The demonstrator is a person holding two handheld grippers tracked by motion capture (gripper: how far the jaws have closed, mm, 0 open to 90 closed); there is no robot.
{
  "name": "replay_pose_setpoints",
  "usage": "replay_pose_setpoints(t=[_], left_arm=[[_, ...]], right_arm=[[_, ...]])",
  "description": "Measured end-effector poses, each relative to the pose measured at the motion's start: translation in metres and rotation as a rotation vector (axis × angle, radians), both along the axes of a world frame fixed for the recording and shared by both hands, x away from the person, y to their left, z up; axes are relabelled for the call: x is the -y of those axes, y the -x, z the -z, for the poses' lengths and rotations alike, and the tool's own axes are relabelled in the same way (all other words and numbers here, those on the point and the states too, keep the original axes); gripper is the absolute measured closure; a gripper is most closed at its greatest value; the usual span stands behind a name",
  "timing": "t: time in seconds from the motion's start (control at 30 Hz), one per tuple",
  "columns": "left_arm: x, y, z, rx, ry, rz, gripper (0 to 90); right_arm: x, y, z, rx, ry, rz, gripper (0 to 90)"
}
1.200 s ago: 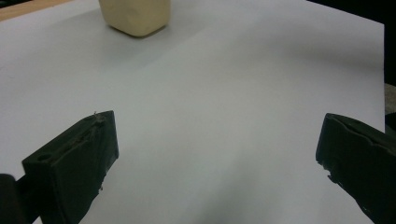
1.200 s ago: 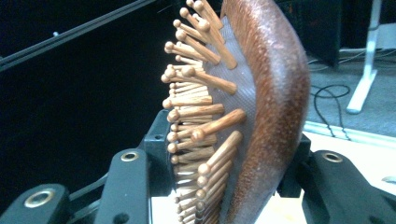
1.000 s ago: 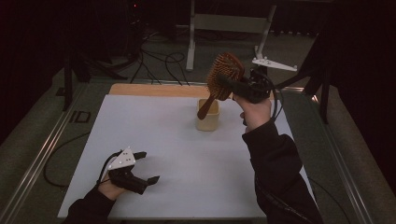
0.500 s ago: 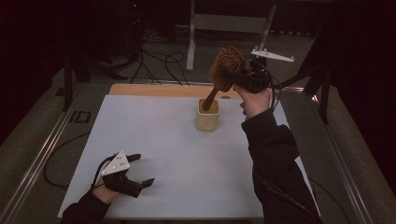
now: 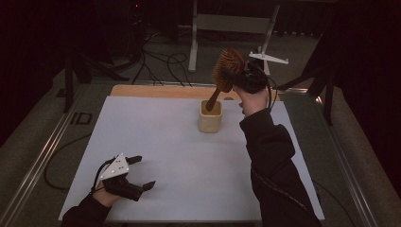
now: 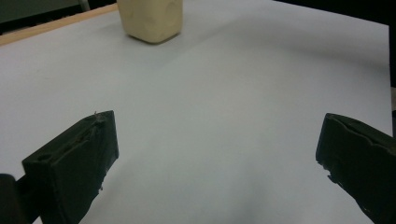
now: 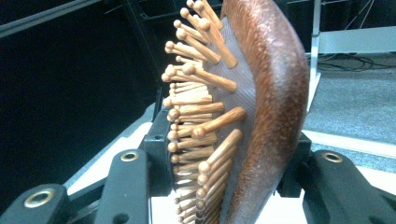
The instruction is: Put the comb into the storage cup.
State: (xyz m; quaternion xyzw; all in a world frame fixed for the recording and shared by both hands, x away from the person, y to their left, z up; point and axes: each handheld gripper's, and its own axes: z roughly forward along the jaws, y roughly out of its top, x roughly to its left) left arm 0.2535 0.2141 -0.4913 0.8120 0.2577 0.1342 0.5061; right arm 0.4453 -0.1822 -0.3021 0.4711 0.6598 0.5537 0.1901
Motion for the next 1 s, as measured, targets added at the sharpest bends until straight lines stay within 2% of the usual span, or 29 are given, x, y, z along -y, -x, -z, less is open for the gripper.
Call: replay_pose_setpoints(t=[0.33, 1.0], left_arm=[[0.000, 0.000, 0.001, -0.006, 0.009, -0.001, 0.1], [0.000, 0.000, 0.001, -0.002, 0.018, 0.008, 0.1]], right_arm=[[-0.002, -0.011, 0.024, -0.034, -0.006, 0.008, 51.7], [-0.007, -0.016, 0.063, -0.085, -0.004, 0.002, 51.6]])
